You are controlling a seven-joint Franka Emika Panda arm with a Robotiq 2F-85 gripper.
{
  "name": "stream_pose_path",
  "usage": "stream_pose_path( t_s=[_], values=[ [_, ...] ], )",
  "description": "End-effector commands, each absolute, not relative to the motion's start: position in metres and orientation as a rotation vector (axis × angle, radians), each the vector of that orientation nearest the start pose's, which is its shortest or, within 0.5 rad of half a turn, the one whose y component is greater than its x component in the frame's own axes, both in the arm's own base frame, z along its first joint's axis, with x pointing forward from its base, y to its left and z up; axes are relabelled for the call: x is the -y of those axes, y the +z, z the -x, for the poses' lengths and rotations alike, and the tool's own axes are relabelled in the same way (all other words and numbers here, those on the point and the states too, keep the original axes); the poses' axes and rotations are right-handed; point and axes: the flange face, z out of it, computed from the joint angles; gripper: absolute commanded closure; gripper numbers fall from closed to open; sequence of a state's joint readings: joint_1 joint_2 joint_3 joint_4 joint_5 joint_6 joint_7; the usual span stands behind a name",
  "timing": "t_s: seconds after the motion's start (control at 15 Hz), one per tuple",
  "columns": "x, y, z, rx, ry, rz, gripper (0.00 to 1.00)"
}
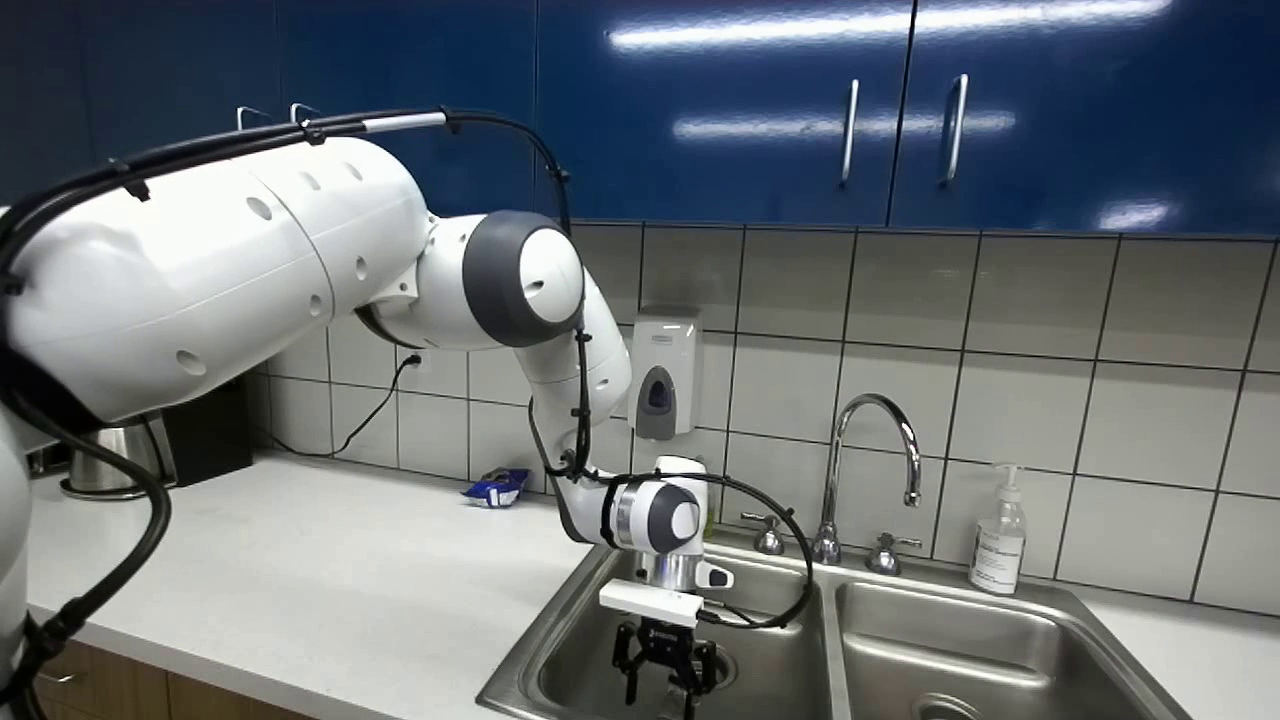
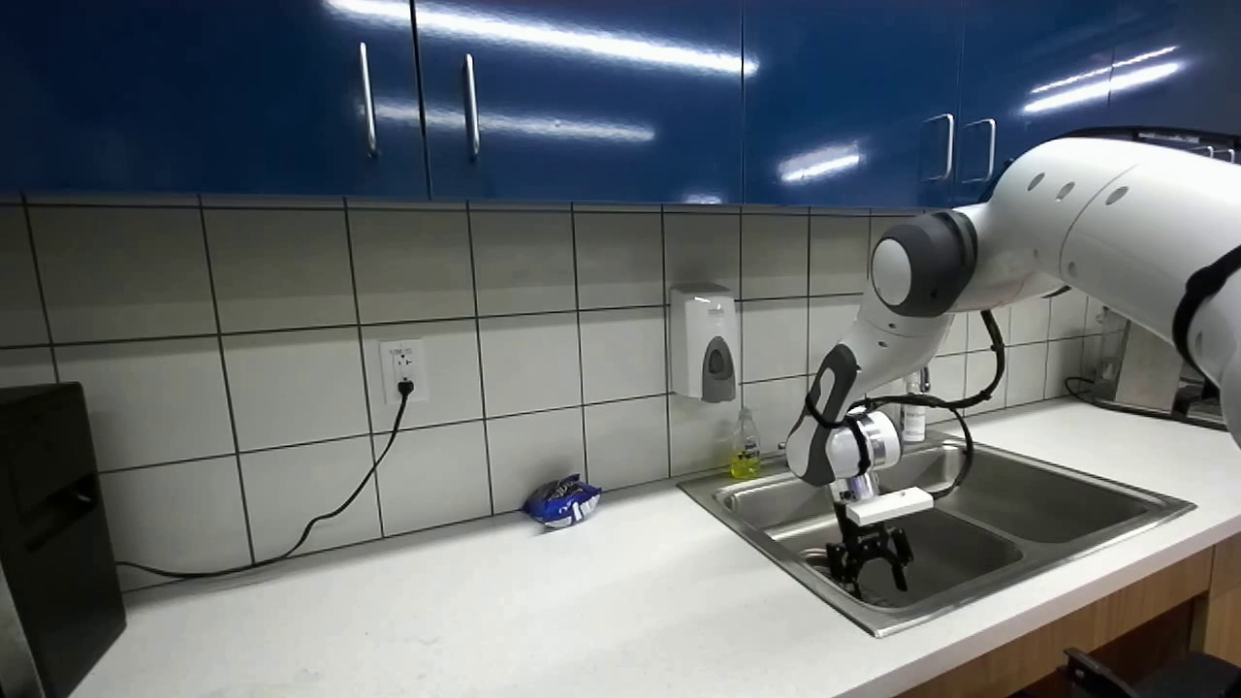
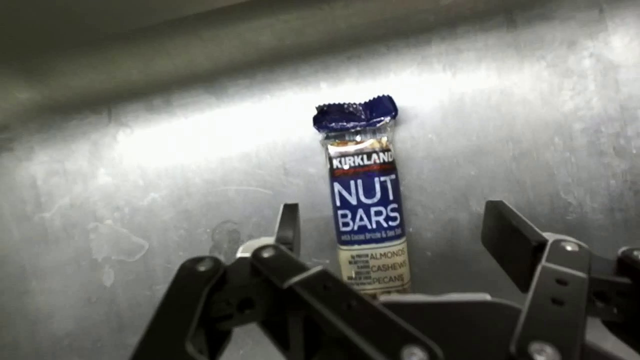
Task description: Put the black snack packet in the left sink
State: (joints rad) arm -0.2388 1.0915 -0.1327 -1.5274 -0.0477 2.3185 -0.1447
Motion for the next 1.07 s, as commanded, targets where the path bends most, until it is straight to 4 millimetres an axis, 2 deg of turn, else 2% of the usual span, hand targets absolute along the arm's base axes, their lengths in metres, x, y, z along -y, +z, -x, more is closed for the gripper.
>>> stream_pose_path(
  t_s=[0.0, 0.27, 0.6, 0.87, 1.0],
  values=[
    [0.213, 0.028, -0.591, -0.248, 0.509, 3.187, 0.0],
    [0.191, 0.07, -0.578, -0.273, 0.468, 3.217, 0.0],
    [0.166, 0.127, -0.541, -0.353, 0.423, 3.26, 0.0],
    [0.14, 0.169, -0.51, -0.346, 0.248, 3.3, 0.0],
    [0.117, 0.186, -0.49, -0.281, 0.167, 3.314, 0.0]
  ],
)
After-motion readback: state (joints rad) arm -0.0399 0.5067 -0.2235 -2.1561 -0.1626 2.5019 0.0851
